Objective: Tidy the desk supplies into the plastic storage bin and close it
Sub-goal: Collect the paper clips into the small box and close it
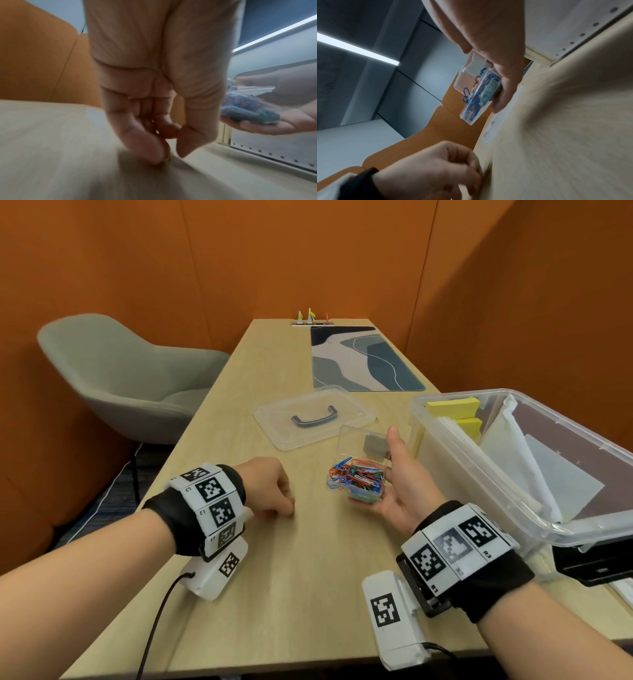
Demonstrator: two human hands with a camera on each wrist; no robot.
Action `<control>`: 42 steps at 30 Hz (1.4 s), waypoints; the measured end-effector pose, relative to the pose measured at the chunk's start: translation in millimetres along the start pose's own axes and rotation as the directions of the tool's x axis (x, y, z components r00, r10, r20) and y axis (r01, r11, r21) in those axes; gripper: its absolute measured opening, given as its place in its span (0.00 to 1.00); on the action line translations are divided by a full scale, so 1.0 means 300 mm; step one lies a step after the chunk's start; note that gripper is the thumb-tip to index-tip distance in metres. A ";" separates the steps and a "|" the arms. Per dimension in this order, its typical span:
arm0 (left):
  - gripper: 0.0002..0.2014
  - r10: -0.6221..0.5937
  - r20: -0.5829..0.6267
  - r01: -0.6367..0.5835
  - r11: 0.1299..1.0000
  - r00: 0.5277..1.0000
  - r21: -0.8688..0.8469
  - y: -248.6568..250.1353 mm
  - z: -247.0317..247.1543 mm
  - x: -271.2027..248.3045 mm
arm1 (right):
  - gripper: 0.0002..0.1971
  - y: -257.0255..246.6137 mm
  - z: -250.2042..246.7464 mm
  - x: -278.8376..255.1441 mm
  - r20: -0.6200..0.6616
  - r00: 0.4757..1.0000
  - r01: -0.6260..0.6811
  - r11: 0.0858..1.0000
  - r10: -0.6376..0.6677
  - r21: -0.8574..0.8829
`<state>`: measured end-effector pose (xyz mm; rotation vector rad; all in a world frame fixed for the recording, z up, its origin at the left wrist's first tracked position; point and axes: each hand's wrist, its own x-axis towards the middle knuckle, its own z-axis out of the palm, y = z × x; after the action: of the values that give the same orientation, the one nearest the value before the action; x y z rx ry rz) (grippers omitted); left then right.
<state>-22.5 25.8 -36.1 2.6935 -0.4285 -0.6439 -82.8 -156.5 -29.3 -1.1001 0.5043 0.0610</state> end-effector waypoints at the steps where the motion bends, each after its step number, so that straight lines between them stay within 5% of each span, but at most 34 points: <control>1: 0.06 0.032 -0.037 -0.033 0.998 0.999 -0.044 0.008 -0.016 -0.005 | 0.19 0.001 0.001 -0.002 0.003 1.000 -0.005 1.000 0.005 -0.003; 4: 0.06 0.068 -0.133 -0.085 0.989 0.989 -0.124 0.030 -0.070 -0.004 | 0.20 0.003 -0.005 -0.005 -0.006 1.000 -0.012 1.000 0.012 -0.007; 10: 0.14 -0.050 -0.074 0.045 0.997 0.996 -0.066 0.010 -0.005 0.039 | 0.30 0.001 -0.009 -0.010 -0.034 0.999 0.000 1.000 0.000 0.004; 15: 0.10 -0.097 -0.025 0.096 0.994 0.995 -0.060 0.010 0.012 0.056 | 0.29 0.003 -0.010 -0.002 -0.028 1.000 0.001 1.000 -0.001 0.004; 19: 0.03 -0.048 -0.012 0.048 0.998 0.999 -0.034 0.007 0.016 0.039 | 0.29 0.009 -0.010 0.001 -0.019 1.000 -0.009 1.000 0.009 -0.007; 22: 0.05 0.033 -0.106 -0.052 0.982 0.994 -0.179 0.026 -0.030 0.015 | 0.26 0.013 -0.012 -0.004 -0.009 1.000 -0.013 1.000 0.013 -0.012; 25: 0.08 0.203 -0.308 -0.311 0.879 0.930 -0.361 0.090 -0.099 -0.019 | 0.26 0.017 -0.003 -0.004 -0.007 1.000 -0.020 1.000 0.020 -0.022; 30: 0.03 0.449 -0.371 -0.515 0.852 0.813 -0.096 0.178 -0.059 -0.053 | 0.27 0.012 0.015 -0.017 0.050 0.998 -0.038 0.999 0.039 -0.019; 32: 0.03 0.400 -0.526 -0.532 0.838 0.750 -0.121 0.166 -0.039 -0.042 | 0.24 0.005 0.018 -0.028 0.064 0.997 -0.040 0.999 0.041 -0.018; 34: 0.08 0.180 -0.640 -0.457 0.838 0.747 -0.297 0.151 -0.037 -0.024 | 0.18 -0.003 0.016 -0.039 0.070 0.997 -0.035 0.999 0.036 -0.014; 35: 0.10 0.058 -0.583 -0.370 0.823 0.810 -0.432 0.149 -0.038 -0.023 | 0.14 -0.007 0.017 -0.045 0.074 0.997 -0.031 0.999 0.032 -0.017; 37: 0.17 -0.063 -0.242 -0.128 0.708 0.968 -0.695 0.162 -0.032 -0.037 | 0.08 -0.012 0.024 -0.059 0.097 0.995 -0.015 0.999 0.018 -0.029; 39: 0.20 -0.017 0.024 0.029 0.594 1.000 -0.804 0.176 -0.029 -0.054 | 0.16 -0.015 0.032 -0.074 0.141 0.990 0.004 1.000 -0.002 -0.017; 42: 0.12 0.065 0.061 0.018 0.525 0.996 -0.851 0.183 -0.034 -0.065 | 0.28 -0.028 0.040 -0.095 0.180 0.983 0.026 1.000 -0.024 -0.007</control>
<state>-45.7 -13.9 1.2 1.6937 -0.0952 -0.7149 -101.2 -144.3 -6.0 -1.0976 0.3280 0.1400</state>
